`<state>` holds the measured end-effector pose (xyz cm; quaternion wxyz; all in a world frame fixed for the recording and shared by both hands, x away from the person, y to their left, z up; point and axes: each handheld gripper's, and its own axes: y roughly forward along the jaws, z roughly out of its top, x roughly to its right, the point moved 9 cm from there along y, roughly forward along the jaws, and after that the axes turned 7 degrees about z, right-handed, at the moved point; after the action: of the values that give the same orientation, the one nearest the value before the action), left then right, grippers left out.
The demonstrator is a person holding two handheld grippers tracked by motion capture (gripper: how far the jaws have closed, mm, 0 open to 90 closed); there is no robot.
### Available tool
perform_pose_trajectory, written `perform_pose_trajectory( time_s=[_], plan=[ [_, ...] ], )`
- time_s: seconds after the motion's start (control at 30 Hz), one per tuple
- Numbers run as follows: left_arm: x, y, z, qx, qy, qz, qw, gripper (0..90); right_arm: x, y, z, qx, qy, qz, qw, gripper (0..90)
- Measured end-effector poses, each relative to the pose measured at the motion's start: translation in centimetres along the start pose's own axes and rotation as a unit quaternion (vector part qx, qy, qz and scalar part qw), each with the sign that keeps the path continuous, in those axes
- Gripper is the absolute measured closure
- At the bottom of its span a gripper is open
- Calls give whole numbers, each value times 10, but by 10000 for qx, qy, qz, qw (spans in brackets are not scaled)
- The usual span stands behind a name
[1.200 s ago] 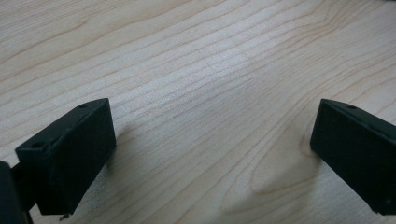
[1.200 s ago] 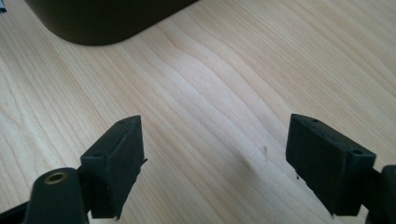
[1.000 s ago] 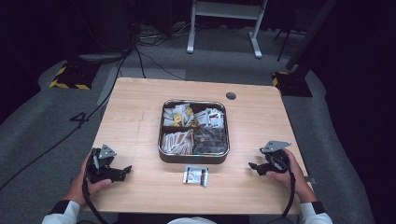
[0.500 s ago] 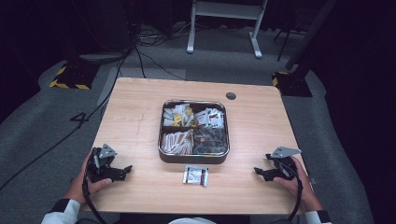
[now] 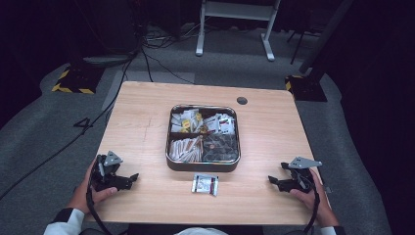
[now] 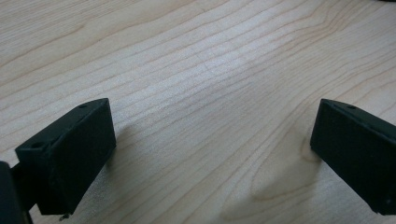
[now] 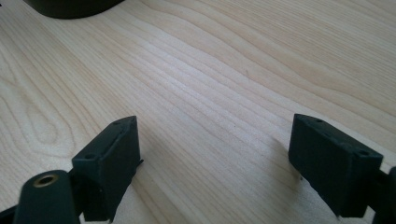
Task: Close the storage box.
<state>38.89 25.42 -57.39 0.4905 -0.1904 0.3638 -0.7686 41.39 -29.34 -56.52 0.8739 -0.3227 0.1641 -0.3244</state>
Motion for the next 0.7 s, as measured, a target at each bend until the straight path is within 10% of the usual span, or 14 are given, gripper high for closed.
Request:
perform_pose_trajectory(
  time_s=[0.7],
  plan=[
    [0,0,0,11,-27,24,10000,4,4,2,2,6,86,-109,9999,164]
  ],
)
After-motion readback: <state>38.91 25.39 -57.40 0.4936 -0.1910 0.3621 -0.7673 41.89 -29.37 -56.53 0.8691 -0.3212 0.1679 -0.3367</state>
